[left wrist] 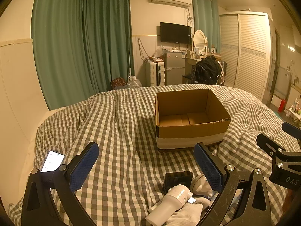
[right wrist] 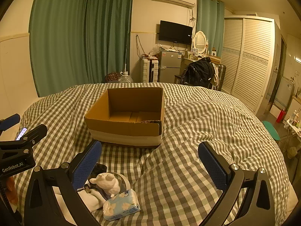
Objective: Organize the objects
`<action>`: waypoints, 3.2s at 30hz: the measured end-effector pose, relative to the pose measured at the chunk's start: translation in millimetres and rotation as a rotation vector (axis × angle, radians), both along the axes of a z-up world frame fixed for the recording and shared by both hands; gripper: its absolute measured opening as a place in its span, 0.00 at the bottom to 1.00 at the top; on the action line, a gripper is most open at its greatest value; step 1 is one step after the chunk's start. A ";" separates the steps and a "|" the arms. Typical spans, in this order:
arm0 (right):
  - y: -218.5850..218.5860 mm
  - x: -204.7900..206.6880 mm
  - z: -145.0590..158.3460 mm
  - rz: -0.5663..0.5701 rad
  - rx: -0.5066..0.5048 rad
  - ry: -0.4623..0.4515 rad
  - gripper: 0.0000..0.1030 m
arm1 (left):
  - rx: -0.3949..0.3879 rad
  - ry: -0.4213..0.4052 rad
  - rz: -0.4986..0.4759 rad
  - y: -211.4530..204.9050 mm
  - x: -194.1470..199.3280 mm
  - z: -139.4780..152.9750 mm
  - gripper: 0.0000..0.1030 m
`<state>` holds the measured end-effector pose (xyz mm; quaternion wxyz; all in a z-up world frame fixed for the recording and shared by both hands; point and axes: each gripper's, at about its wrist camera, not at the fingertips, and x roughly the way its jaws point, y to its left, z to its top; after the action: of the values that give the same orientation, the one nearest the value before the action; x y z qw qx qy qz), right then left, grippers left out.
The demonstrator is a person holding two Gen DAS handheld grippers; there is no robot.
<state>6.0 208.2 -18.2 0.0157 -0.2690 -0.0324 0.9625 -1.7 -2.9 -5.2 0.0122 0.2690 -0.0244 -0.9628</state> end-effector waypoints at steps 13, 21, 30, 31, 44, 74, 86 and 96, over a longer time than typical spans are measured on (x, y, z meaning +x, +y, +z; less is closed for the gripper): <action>-3.5 -1.5 -0.3 0.011 0.003 -0.007 1.00 | 0.001 -0.003 -0.004 -0.6 -0.8 -1.5 1.00; -2.3 -1.7 -1.8 0.009 0.000 -0.013 1.00 | 0.005 -0.001 -0.010 -0.2 0.6 -0.2 1.00; -4.1 -3.2 -1.7 0.015 0.001 -0.017 1.00 | 0.010 -0.006 -0.015 -1.4 0.0 -0.2 1.00; -4.4 -3.2 -1.8 0.015 0.001 -0.017 1.00 | 0.011 -0.006 -0.015 -1.4 0.0 -0.1 1.00; -10.3 3.9 9.7 0.048 0.012 -0.007 1.00 | 0.029 0.003 -0.023 -6.7 8.0 8.4 1.00; -18.9 6.8 -65.7 0.191 0.063 -0.326 1.00 | 0.000 -0.291 -0.087 -11.9 5.7 -67.5 1.00; -45.8 -9.5 -117.7 0.298 0.228 -0.500 1.00 | -0.118 -0.447 -0.180 11.6 -15.9 -125.3 1.00; -55.8 -10.1 -132.1 0.318 0.304 -0.535 0.70 | -0.012 -0.477 -0.314 18.2 -22.2 -132.5 0.52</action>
<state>-4.2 152.4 -150.3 -0.1035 -0.4982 -0.2197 0.8324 -23.9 15.2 -137.6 -0.1416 0.4810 -0.0734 -0.8621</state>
